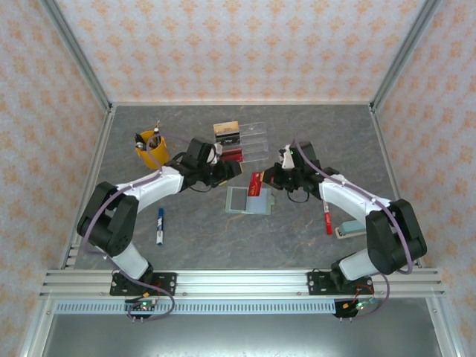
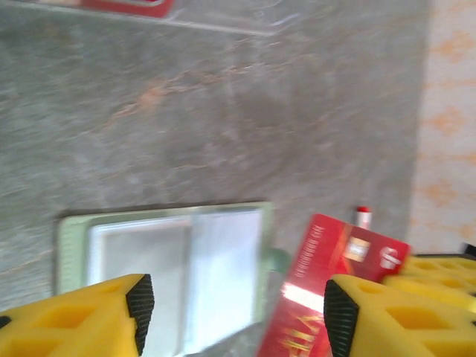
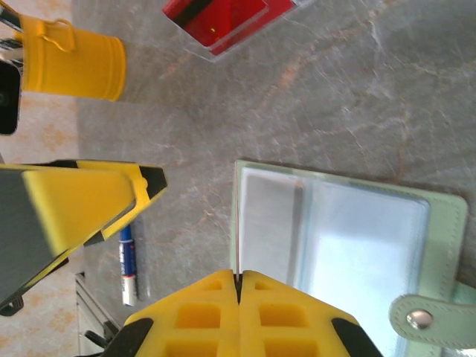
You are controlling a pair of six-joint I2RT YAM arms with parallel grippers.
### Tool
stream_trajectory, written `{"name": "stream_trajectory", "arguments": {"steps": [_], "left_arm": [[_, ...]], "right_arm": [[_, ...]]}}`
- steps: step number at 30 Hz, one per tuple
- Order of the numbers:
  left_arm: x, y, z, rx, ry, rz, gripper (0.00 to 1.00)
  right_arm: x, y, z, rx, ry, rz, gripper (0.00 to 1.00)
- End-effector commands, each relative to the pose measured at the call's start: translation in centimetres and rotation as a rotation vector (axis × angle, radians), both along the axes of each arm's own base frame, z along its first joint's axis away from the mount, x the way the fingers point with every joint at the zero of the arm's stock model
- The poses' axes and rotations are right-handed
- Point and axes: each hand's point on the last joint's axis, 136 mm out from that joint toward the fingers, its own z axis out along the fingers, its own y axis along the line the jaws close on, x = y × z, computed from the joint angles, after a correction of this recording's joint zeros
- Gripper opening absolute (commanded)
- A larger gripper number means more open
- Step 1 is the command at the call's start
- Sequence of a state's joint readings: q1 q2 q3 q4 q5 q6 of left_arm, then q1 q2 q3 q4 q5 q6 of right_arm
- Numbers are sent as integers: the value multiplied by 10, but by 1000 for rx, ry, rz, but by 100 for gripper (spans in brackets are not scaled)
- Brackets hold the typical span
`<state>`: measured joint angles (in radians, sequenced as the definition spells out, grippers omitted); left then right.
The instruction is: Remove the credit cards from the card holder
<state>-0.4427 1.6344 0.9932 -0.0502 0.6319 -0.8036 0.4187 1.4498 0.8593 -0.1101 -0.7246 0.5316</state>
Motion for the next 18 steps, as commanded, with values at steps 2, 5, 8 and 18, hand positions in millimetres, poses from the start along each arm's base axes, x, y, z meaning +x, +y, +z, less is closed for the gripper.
{"name": "stream_trajectory", "arguments": {"steps": [2,5,8,18], "left_arm": [[0,-24,35,-224,-43,-52,71],[2,-32,52,-298,-52,-73,74],[2,-36,57,-304,-42,-101,79],[-2,-44,70,-380,-53,-157,74]], "right_arm": [[15,15,47,137,-117,20,0],[17,18,58,167,-122,22,0],[18,22,66,207,-129,27,0],[21,24,68,263,-108,19,0]]}}
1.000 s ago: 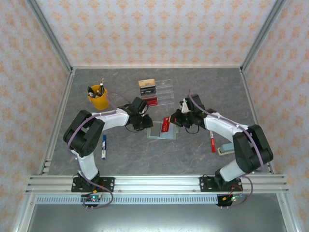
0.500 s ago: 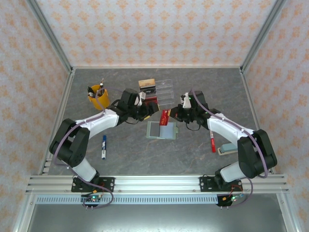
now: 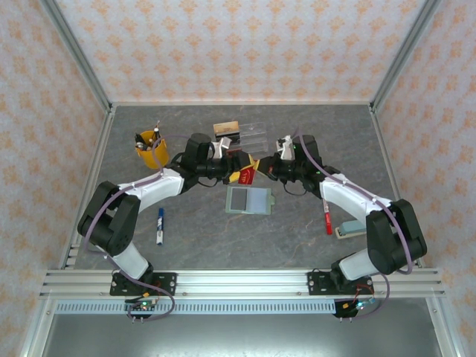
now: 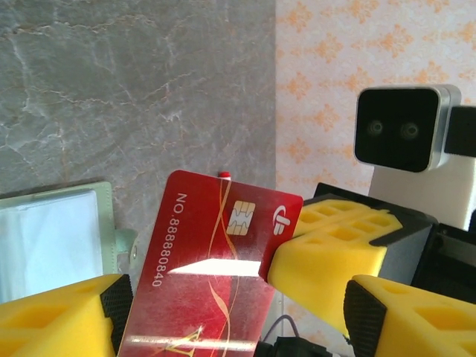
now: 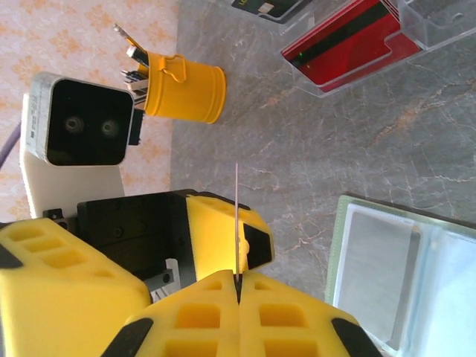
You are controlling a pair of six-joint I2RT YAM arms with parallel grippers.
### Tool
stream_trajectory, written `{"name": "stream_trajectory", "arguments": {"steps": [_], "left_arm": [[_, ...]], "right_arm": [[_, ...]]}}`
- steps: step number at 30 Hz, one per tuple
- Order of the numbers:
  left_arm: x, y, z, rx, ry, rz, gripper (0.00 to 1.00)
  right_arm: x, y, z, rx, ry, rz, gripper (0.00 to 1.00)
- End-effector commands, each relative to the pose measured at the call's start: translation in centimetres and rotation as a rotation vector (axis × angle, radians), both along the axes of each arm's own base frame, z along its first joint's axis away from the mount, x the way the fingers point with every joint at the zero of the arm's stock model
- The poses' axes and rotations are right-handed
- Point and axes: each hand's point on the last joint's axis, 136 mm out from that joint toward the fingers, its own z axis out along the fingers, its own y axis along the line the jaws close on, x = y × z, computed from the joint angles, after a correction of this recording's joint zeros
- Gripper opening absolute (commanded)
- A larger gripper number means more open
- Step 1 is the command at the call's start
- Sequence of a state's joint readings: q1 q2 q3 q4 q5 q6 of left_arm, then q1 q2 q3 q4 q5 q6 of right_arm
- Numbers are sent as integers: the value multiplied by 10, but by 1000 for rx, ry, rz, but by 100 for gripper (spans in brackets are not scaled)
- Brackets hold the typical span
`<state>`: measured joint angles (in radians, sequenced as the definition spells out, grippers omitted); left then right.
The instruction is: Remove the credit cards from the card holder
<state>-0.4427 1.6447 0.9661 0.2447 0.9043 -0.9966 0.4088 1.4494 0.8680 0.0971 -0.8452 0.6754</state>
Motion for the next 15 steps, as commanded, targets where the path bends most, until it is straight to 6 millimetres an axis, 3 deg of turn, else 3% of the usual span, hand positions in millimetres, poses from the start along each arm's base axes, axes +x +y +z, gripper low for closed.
{"name": "stream_trajectory", "arguments": {"steps": [1,6,14,15], "left_arm": [[4,-4,19,-57,-48,-30,70],[4,-3,21,-70,-56,-31,39],[-1,2,24,-23,-104,-53,7],[-2,4,21,0,-103,-50,2]], "right_arm": [[6,3,20,51,-48,4,0],[8,0,8,41,-18,-10,0],[8,-2,-1,7,7,-13,0],[7,-4,-4,-18,24,-20,6]]}}
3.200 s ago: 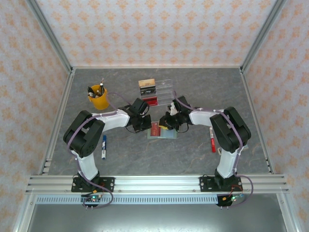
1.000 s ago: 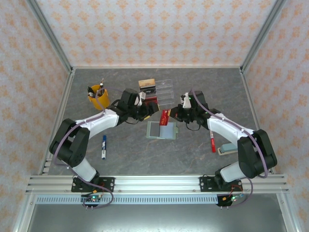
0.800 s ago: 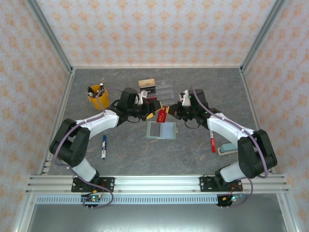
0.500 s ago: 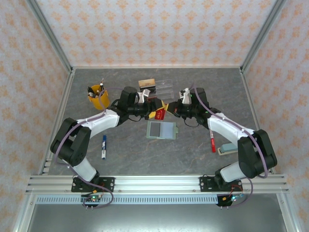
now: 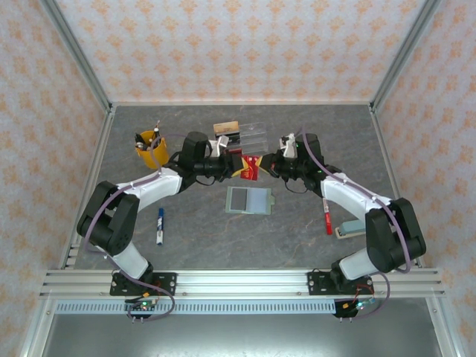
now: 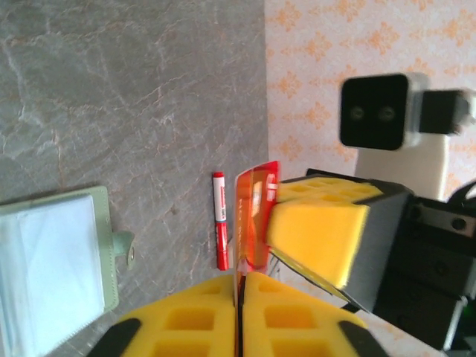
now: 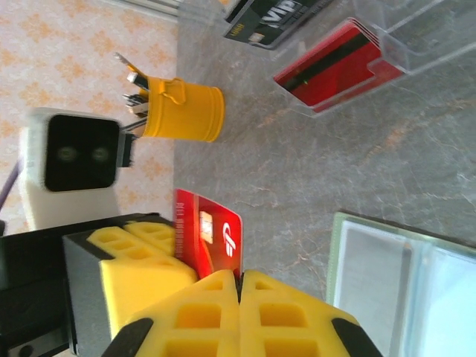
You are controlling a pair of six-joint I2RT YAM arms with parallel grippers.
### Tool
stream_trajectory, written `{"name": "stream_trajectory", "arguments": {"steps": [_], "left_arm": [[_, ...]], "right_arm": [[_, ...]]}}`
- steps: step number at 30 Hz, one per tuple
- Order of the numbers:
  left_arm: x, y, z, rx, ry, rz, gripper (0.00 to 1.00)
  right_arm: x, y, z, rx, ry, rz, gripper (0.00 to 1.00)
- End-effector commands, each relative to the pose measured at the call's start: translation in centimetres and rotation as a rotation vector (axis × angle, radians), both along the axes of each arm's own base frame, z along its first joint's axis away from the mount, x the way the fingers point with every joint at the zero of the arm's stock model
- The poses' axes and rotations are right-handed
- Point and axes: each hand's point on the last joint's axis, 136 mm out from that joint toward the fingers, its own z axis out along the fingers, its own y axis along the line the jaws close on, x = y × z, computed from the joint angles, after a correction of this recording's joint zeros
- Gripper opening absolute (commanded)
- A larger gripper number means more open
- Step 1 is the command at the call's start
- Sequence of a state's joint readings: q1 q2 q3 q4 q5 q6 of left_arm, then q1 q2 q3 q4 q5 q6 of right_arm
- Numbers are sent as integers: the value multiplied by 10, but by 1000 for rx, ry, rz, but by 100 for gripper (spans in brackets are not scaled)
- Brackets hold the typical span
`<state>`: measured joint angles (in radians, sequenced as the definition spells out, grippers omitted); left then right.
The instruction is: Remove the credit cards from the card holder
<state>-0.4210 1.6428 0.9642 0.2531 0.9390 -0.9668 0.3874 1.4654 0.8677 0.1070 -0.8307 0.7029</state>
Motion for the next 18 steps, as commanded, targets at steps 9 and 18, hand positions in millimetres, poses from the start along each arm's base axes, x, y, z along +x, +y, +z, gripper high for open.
{"name": "stream_trajectory", "arguments": {"steps": [9,18], "left_arm": [[-17,46,-15,504,-223,-46,0],[2,49,6,928,-569,-244,0]], "right_arm": [[0,-41,-19,-308,15,-114,67],[-1,-77,-30,-520,2,-196,97]]}}
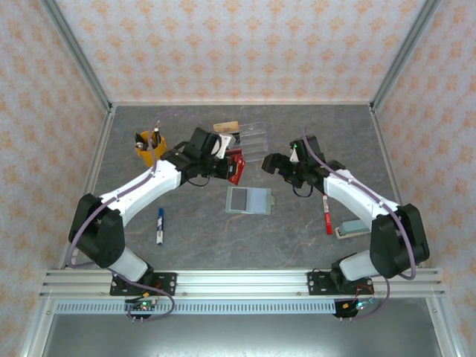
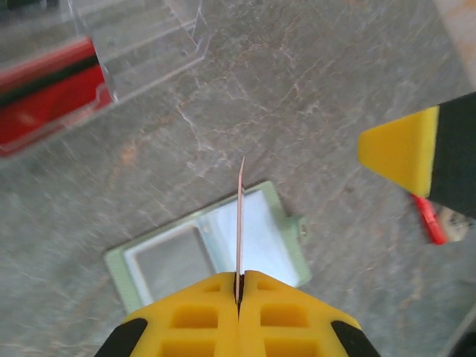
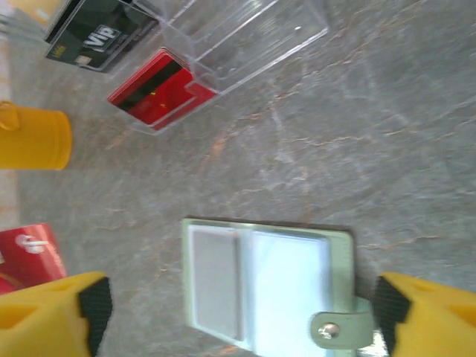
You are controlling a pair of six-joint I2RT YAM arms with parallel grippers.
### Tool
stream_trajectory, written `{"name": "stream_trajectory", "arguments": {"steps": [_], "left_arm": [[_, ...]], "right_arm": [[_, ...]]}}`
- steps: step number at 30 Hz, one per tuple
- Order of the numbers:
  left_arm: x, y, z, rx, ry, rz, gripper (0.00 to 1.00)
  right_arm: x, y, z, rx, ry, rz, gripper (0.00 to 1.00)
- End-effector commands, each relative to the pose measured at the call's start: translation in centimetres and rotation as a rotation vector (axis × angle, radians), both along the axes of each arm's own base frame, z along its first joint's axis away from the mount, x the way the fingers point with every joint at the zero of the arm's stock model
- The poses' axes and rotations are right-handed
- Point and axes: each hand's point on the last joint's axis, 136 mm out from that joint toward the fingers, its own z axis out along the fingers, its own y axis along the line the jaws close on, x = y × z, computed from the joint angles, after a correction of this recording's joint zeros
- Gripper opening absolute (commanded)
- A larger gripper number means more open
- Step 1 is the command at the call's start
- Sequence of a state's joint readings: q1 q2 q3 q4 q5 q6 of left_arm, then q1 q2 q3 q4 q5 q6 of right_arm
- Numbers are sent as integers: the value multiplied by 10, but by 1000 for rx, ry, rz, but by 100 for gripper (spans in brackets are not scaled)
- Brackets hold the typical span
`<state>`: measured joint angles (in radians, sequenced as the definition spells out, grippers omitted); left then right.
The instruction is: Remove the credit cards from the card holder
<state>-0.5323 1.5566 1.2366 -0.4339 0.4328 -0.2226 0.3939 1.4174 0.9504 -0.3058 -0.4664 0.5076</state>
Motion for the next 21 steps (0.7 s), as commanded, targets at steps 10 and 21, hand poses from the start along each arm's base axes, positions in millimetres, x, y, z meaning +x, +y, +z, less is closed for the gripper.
{"name": "stream_trajectory", "arguments": {"steps": [10,21], "left_arm": [[37,15,-2,609,-382,-524,0],[80,24,-52,800,-358,-765,0]], "right_arm": [[5,-31,-6,-183,-20,-66,100],[3,-28,-18,-165,28,-82,100]]}}
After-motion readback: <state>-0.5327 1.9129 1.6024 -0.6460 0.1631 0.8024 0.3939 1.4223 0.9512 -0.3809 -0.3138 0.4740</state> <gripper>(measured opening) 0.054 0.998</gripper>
